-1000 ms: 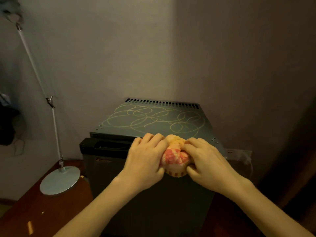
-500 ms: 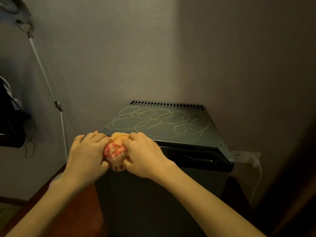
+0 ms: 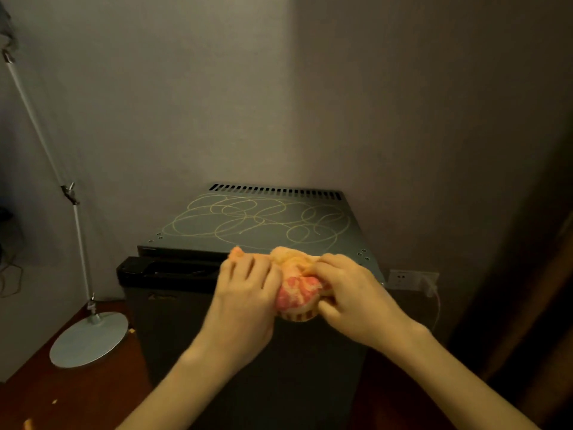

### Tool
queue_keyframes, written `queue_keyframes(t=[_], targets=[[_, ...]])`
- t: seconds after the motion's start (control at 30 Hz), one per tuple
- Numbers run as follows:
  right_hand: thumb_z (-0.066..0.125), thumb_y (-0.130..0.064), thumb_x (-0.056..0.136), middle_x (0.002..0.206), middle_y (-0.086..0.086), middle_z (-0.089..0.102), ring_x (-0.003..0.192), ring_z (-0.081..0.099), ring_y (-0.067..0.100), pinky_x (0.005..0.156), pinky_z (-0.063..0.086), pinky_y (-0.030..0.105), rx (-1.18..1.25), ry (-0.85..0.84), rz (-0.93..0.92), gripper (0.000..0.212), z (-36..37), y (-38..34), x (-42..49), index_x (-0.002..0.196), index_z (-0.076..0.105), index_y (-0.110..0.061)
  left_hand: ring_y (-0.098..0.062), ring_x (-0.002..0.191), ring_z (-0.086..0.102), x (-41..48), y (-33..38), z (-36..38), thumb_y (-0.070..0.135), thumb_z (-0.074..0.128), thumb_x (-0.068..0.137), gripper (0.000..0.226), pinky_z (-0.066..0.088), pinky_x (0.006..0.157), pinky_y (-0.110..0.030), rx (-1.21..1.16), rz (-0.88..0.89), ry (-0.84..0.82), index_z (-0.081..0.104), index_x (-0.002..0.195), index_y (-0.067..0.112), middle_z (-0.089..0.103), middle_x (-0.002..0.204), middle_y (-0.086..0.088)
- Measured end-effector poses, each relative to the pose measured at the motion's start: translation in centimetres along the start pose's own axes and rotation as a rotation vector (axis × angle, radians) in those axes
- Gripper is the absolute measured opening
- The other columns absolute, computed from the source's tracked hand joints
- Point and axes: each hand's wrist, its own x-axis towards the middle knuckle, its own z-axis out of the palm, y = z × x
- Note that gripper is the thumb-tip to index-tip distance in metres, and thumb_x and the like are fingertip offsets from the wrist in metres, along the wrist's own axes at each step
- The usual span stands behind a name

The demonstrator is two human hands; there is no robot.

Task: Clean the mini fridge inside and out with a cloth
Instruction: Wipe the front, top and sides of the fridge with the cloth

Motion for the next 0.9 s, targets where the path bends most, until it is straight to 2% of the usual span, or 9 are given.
queue_keyframes(t=[0.1, 0.23, 0.33, 0.47, 0.63, 0.77, 0.9], targets=[[0.064, -0.018, 0.079, 0.124, -0.011, 0.052, 0.116, 0.044, 0.006, 0.096, 0.039, 0.020, -0.052, 0.016, 0.039, 0.043, -1.2, 2.2, -2.4, 0.122, 0.059, -0.024, -0.028, 0.103, 0.057, 1.1, 2.5, 0.9, 0.014, 0.071, 0.067, 0.042, 0.046, 0.093, -0.047, -0.046, 0.068, -0.004, 0.062, 0.109, 0.013, 0.061, 0.111, -0.008], [0.068, -0.019, 0.079, 0.124, -0.013, 0.053, 0.118, 0.041, 0.001, 0.093, 0.030, 0.009, -0.075, 0.049, 0.040, 0.044, -1.3, 3.1, -3.7, 0.122, 0.058, -0.026, -0.026, 0.108, 0.057, 1.8, 3.7, 1.2, 0.018, 0.073, 0.071, 0.043, 0.045, 0.098, -0.047, -0.065, 0.090, -0.059, 0.061, 0.112, 0.016, 0.061, 0.114, -0.005], [0.069, -0.019, 0.079, 0.125, -0.013, 0.053, 0.118, 0.042, 0.003, 0.095, 0.035, 0.014, -0.060, 0.082, 0.036, 0.049, -0.9, 3.0, -3.9, 0.125, 0.055, -0.029, -0.021, 0.108, 0.058, 1.7, 2.7, 0.5, 0.021, 0.074, 0.072, 0.043, 0.049, 0.093, -0.041, -0.107, 0.112, -0.073, 0.061, 0.113, 0.019, 0.061, 0.116, 0.001], [0.074, -0.012, 0.074, 0.125, -0.013, 0.052, 0.114, 0.047, 0.008, 0.087, 0.035, 0.011, 0.008, 0.143, -0.030, 0.063, -0.5, 1.6, -3.0, 0.127, 0.048, -0.034, -0.020, 0.101, 0.060, 1.5, 0.0, -1.6, 0.022, 0.077, 0.069, 0.047, 0.051, 0.082, -0.036, -0.050, 0.131, -0.052, 0.061, 0.113, 0.019, 0.063, 0.111, 0.003], [0.071, -0.004, 0.075, 0.125, -0.002, 0.053, 0.111, 0.051, 0.019, 0.080, 0.053, 0.032, 0.014, 0.253, -0.162, 0.063, 0.7, -1.9, 1.0, 0.128, 0.048, -0.028, -0.025, 0.101, 0.062, 0.7, -4.9, -4.3, 0.017, 0.077, 0.068, 0.046, 0.052, 0.082, -0.040, 0.046, 0.057, 0.002, 0.063, 0.112, 0.017, 0.063, 0.112, 0.001], [0.070, -0.003, 0.074, 0.127, 0.000, 0.052, 0.112, 0.050, 0.022, 0.078, 0.054, 0.040, 0.040, 0.221, -0.218, 0.068, 2.1, -4.6, 4.7, 0.130, 0.043, -0.030, -0.025, 0.100, 0.063, -0.3, -9.2, -5.3, 0.019, 0.076, 0.069, 0.046, 0.052, 0.082, -0.040, 0.111, 0.006, 0.009, 0.063, 0.113, 0.018, 0.064, 0.112, 0.001], [0.066, 0.001, 0.074, 0.135, 0.000, 0.046, 0.116, 0.046, 0.023, 0.077, 0.053, 0.044, 0.048, 0.198, -0.251, 0.077, 4.0, -7.4, 8.0, 0.135, 0.035, -0.033, -0.027, 0.101, 0.062, -1.4, -13.4, -5.6, 0.031, 0.057, 0.075, 0.041, 0.052, 0.080, -0.038, 0.176, -0.021, 0.015, 0.062, 0.114, 0.019, 0.064, 0.112, 0.001]])
